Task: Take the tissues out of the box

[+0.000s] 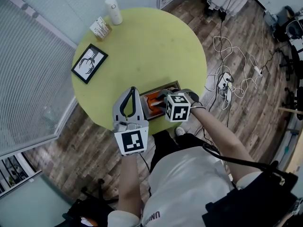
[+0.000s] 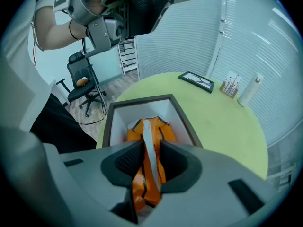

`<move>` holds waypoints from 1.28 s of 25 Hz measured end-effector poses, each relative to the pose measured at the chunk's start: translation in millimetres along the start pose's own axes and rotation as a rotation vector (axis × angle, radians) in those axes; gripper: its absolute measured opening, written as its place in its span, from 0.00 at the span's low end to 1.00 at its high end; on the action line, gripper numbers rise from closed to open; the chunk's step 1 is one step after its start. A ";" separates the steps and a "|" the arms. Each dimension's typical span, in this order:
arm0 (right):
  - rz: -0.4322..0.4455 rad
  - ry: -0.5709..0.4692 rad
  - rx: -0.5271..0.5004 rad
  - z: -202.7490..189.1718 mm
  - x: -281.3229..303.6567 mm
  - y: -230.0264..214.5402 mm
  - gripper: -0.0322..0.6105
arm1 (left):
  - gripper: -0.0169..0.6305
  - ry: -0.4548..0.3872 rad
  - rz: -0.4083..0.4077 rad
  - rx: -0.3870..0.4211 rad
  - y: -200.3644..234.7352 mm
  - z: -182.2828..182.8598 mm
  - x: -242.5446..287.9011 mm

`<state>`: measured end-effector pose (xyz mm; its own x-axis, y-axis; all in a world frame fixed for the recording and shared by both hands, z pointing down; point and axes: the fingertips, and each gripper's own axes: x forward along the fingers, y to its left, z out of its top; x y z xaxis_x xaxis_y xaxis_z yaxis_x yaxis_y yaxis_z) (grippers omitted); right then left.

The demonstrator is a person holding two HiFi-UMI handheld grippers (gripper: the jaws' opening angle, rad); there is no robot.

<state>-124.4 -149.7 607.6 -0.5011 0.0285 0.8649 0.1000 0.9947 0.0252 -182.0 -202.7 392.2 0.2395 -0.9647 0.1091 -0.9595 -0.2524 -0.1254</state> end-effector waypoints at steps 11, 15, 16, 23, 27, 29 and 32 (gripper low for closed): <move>-0.001 -0.005 -0.003 -0.4 -0.6 1.5 0.14 | 0.05 0.038 -0.005 0.039 0.5 -8.3 -4.1; -0.002 -0.003 -0.016 -0.7 -0.9 0.8 0.12 | 0.05 0.017 0.011 0.010 2.6 -6.2 -2.3; -0.002 -0.001 -0.019 -0.8 -0.8 0.9 0.12 | 0.05 0.011 0.015 0.001 3.1 -5.4 -1.9; -0.007 0.005 -0.032 1.0 -4.6 2.6 0.10 | 0.05 0.027 0.016 0.022 4.5 -7.6 -3.8; -0.015 -0.011 -0.032 4.1 -9.1 2.2 0.09 | 0.05 0.039 0.014 0.049 4.8 -9.2 -5.0; -0.019 -0.015 -0.036 5.1 -11.3 2.3 0.09 | 0.05 0.026 0.022 0.032 4.1 -6.8 -5.6; -0.020 -0.019 -0.039 6.8 -13.7 2.0 0.09 | 0.05 0.000 0.040 -0.012 4.8 -2.0 -5.7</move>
<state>-123.1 -147.5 592.4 -0.5193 0.0111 0.8545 0.1232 0.9905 0.0619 -188.2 -198.3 392.9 0.2007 -0.9741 0.1045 -0.9701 -0.2125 -0.1175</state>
